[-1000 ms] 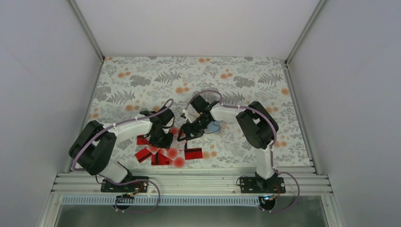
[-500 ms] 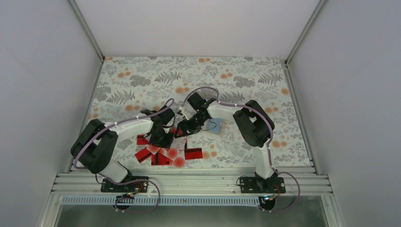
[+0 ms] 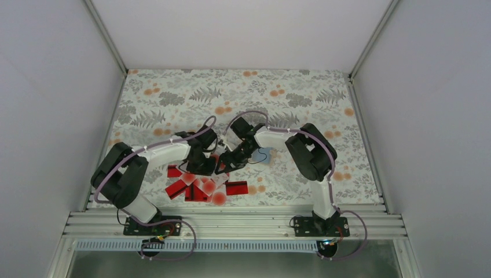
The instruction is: Put the credit cards into the card holder
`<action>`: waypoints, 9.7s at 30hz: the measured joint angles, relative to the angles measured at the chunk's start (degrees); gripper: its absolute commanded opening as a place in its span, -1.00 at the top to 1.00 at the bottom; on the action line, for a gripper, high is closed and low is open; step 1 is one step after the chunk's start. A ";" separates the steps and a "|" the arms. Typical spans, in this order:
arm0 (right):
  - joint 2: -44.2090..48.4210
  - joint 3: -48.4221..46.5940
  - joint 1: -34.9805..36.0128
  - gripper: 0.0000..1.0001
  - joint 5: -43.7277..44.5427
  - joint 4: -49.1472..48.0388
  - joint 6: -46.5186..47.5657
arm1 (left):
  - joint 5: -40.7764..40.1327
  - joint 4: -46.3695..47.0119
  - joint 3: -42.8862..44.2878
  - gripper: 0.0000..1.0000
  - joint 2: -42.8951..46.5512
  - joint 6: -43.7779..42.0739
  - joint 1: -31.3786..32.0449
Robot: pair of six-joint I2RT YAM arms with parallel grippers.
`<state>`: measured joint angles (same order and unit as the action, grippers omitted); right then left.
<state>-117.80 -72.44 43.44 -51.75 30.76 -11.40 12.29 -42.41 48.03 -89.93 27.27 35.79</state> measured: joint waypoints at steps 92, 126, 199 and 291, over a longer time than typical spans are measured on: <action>0.61 0.11 -2.67 -0.23 -7.02 2.95 -10.03 | 7.52 10.56 -4.46 0.80 0.48 3.61 0.42; 0.04 2.95 -2.91 0.41 -14.97 -4.85 -9.55 | 10.58 15.32 -8.02 0.80 2.58 3.43 -1.25; 6.34 -22.16 -15.39 0.92 -24.11 -6.78 -29.20 | 28.79 44.19 -7.89 -0.69 33.70 27.78 -19.52; 37.38 30.23 -30.97 -0.04 21.05 -4.07 -25.62 | 36.15 49.55 7.08 0.95 -13.75 13.09 -3.39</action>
<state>-80.42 -42.22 12.47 -30.70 26.70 -37.01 48.45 7.14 55.11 -103.68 40.36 32.40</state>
